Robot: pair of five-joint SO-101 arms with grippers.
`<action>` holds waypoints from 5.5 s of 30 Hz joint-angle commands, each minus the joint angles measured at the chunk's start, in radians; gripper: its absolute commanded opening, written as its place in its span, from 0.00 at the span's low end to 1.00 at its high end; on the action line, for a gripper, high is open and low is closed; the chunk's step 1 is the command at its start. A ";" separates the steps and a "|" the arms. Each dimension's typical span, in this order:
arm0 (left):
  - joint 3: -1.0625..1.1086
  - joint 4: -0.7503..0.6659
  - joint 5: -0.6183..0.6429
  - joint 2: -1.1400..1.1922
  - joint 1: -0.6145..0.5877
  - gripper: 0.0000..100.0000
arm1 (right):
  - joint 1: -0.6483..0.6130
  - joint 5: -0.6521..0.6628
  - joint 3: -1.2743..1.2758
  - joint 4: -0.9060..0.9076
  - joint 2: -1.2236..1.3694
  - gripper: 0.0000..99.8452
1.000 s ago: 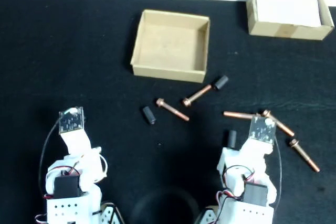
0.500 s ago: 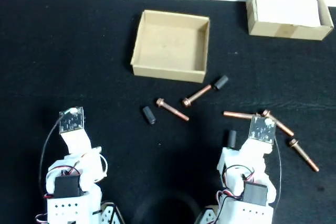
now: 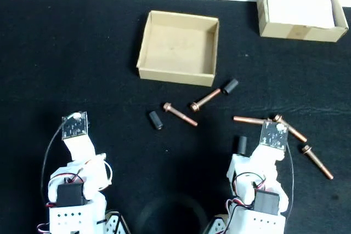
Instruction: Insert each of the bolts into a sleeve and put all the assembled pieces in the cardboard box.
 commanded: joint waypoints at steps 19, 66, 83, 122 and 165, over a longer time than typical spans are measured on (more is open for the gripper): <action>-0.209 -0.213 -0.005 -0.008 0.012 0.01 | 0.007 -0.002 0.131 0.004 -0.008 0.01; -1.293 0.385 0.066 0.851 0.131 0.01 | -0.131 0.000 -0.243 -0.223 0.002 0.02; -1.287 0.333 0.256 1.207 0.018 0.01 | -0.395 0.002 -1.280 0.401 0.969 0.02; -1.040 -0.186 0.123 1.523 -0.108 0.01 | -0.792 0.086 -1.991 0.194 2.288 0.12; -1.319 0.063 0.130 1.402 0.139 0.01 | -0.598 0.072 -2.041 0.524 1.804 0.01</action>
